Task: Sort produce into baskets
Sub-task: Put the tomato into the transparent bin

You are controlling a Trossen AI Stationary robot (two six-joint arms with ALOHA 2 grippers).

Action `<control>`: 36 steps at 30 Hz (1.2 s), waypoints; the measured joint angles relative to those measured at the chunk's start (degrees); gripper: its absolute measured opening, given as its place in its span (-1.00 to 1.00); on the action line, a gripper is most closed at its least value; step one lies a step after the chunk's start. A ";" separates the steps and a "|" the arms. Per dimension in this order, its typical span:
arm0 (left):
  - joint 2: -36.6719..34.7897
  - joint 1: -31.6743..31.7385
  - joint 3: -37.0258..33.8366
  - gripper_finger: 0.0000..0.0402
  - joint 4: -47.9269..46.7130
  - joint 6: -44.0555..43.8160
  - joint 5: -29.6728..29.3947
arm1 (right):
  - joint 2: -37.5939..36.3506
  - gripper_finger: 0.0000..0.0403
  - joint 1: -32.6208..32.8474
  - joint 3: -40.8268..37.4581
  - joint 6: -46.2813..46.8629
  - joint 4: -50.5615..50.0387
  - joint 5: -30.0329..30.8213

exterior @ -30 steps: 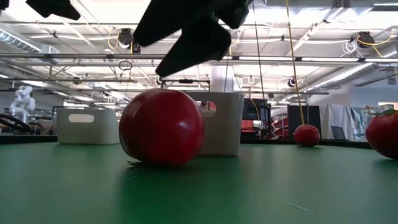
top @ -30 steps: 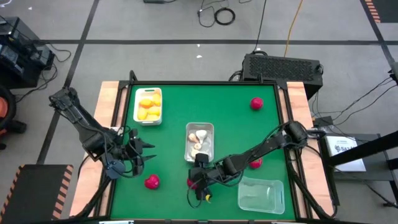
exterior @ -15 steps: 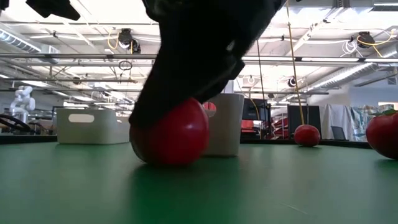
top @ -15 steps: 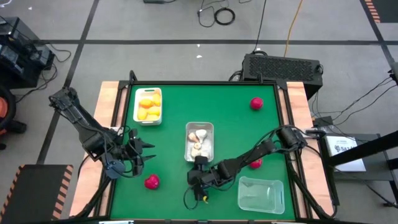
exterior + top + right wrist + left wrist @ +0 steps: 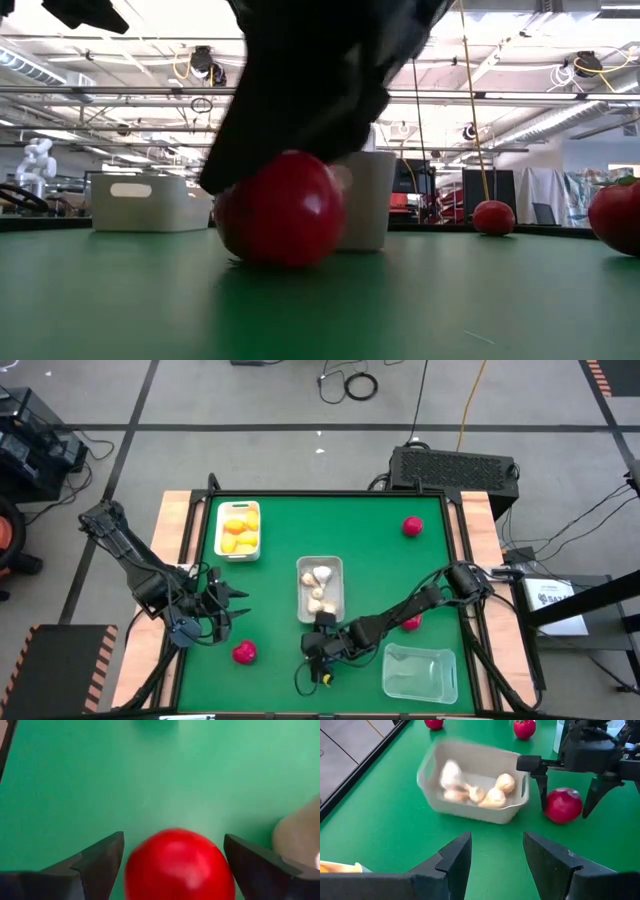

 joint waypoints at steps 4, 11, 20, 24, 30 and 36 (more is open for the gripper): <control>0.00 0.00 0.01 -0.07 -0.01 0.00 0.02 | 0.05 0.60 0.66 -0.18 2.96 -2.10 -1.38; 0.02 -0.02 0.04 -0.07 -0.02 0.20 0.02 | -1.37 0.58 0.30 -0.23 4.42 -6.37 -1.07; 0.02 0.00 0.04 -0.07 0.22 0.02 -0.04 | -2.58 0.58 -0.29 0.34 7.62 -9.73 -2.29; 0.02 -0.01 0.04 -0.07 0.23 0.02 -0.06 | -2.59 0.58 -0.37 4.80 6.70 -14.25 -2.53; 0.00 0.00 0.04 -0.07 0.28 -0.02 -0.09 | -2.67 0.58 -1.08 12.34 4.58 -19.98 -2.39; 0.02 -0.01 0.04 -0.07 0.68 -0.36 -0.11 | -2.78 0.58 -1.72 21.78 9.25 -30.13 -7.66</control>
